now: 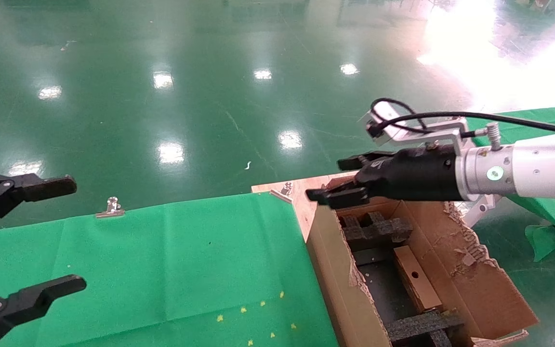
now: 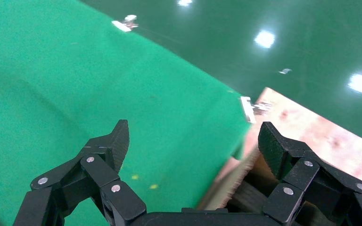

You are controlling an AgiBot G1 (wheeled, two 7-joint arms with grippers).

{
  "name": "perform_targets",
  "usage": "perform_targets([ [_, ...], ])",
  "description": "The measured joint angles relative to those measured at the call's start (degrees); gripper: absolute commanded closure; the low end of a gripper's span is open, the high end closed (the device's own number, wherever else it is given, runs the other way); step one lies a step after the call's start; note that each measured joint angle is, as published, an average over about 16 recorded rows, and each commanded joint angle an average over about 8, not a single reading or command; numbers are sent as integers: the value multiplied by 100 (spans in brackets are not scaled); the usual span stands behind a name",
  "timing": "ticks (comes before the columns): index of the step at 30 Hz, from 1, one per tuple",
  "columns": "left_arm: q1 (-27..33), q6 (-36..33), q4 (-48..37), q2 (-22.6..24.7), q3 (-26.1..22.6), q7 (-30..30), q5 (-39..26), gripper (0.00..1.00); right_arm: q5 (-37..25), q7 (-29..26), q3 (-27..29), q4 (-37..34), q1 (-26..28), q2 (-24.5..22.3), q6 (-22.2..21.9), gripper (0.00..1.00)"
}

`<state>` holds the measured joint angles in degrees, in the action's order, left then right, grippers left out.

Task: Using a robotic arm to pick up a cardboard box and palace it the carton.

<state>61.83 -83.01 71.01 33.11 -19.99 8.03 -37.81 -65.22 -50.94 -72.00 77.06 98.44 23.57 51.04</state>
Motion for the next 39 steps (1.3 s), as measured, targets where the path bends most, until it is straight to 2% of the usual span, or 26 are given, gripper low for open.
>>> perform_targets([
  [39,0,0,0,0,-1,0,1,0,2122,3646,5088,-316,-3350,1040,3147,0],
])
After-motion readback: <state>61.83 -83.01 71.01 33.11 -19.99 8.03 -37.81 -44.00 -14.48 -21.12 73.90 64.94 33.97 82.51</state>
